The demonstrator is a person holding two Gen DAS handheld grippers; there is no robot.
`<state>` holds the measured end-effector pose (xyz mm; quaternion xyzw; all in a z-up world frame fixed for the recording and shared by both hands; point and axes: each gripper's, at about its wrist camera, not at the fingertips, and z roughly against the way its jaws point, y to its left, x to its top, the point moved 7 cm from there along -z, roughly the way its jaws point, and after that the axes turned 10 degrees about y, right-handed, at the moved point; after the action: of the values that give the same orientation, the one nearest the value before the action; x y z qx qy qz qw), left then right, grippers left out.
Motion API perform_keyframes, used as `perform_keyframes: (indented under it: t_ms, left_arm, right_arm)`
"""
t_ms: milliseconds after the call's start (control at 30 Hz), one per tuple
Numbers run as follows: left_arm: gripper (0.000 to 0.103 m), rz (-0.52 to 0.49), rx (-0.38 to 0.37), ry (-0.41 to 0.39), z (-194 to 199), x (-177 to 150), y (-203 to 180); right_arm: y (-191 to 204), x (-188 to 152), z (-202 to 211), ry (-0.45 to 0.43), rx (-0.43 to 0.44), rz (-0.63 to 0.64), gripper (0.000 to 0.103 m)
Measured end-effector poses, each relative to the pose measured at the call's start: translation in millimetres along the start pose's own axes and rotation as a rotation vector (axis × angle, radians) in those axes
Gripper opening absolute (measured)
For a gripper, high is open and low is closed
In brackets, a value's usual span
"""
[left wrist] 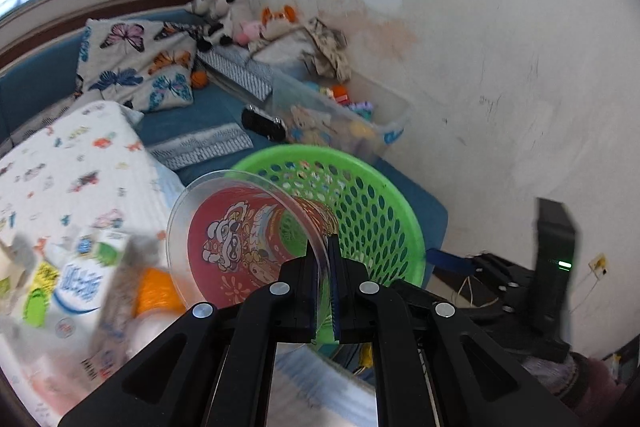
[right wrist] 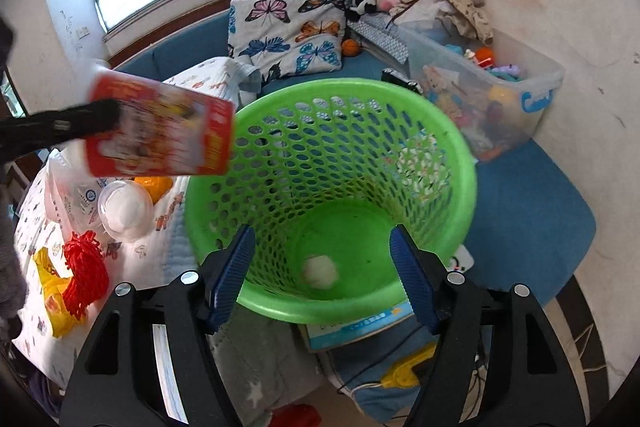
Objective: Collect trash
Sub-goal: 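Carry the red cup and paper ball to the green basket and release both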
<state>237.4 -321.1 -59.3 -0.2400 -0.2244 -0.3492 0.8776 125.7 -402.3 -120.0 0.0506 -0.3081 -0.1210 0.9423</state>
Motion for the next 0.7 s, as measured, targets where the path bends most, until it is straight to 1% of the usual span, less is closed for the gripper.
perform_keyframes:
  t_ms: [100, 233, 367, 467, 567, 633, 667, 700]
  left_arm:
    - [0.005, -0.003, -0.004, 0.047, -24.3, 1.8, -7.3]
    - [0.005, -0.023, 0.022, 0.101, -50.4, -2.5, -12.7]
    - [0.005, -0.048, 0.048, 0.143, -67.6, -4.0, -14.1]
    - [0.007, -0.048, 0.062, 0.164, -74.4, -4.0, -10.7]
    - [0.016, -0.047, 0.071, 0.169, -77.2, -3.7, -8.2]
    - [0.029, -0.041, 0.074, 0.164, -75.5, -4.0, -7.7]
    - [0.033, -0.041, 0.073, 0.159, -73.9, -4.0, -8.3]
    - [0.041, -0.044, 0.075, 0.154, -72.1, -3.9, -9.4]
  right_arm:
    - [-5.4, -4.2, 9.7, -0.019, -0.009, 0.0, 0.072]
    - [-13.0, -11.1, 13.4, -0.02, -0.004, -0.016, 0.072]
    - [-16.1, -15.2, 9.9, -0.008, -0.003, -0.032, 0.072]
    - [-14.8, -19.0, 7.2, 0.004, 0.007, -0.038, 0.072]
    - [-12.7, -21.0, 6.2, 0.007, 0.007, -0.037, 0.072]
    - [-13.2, -22.0, 6.6, 0.006, 0.009, -0.041, 0.072]
    - [-13.2, -22.3, 7.0, 0.006, 0.011, -0.043, 0.072]
    - [-12.8, -22.2, 7.3, 0.006, 0.013, -0.044, 0.072]
